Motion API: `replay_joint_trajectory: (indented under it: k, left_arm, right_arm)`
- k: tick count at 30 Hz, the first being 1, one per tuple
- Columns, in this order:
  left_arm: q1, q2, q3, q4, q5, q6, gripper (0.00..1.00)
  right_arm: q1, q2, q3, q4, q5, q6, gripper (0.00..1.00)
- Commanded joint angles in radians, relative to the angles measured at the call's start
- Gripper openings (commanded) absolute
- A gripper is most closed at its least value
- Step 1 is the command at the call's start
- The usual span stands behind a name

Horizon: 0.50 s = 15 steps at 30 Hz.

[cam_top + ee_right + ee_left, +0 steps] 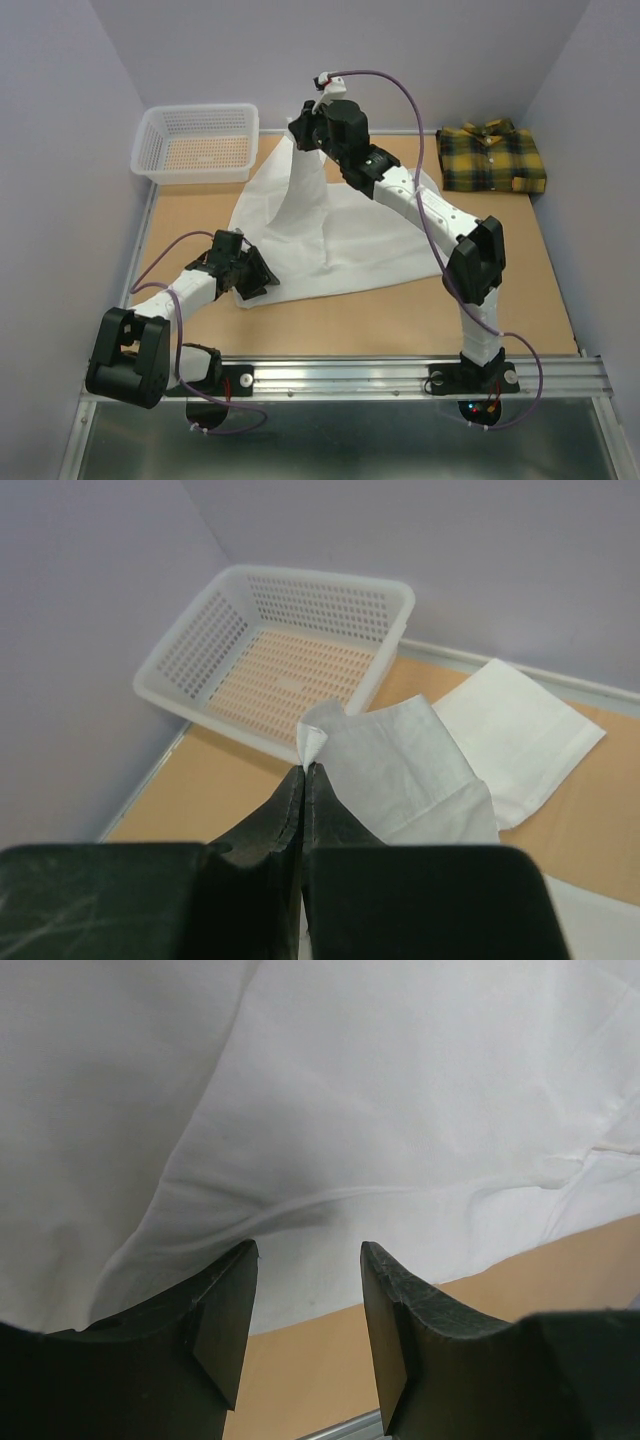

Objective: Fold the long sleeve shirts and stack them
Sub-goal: Fold the shirt

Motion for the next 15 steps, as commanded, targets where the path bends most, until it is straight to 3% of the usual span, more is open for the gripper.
replay_joint_trajectory:
  k: [1, 7, 15]
  left_arm:
    - [-0.004, -0.007, -0.030, -0.042, -0.042, 0.005, 0.57]
    - [-0.004, -0.026, -0.036, -0.048, -0.046, -0.007, 0.57]
    - [-0.003, -0.037, -0.042, -0.046, -0.052, -0.019, 0.57]
  right_arm:
    - [0.007, -0.172, -0.139, 0.056, -0.077, -0.052, 0.01]
    - [0.004, -0.372, -0.447, 0.055, -0.005, -0.107, 0.01]
    - [-0.039, -0.598, -0.734, 0.055, 0.032, -0.146, 0.00]
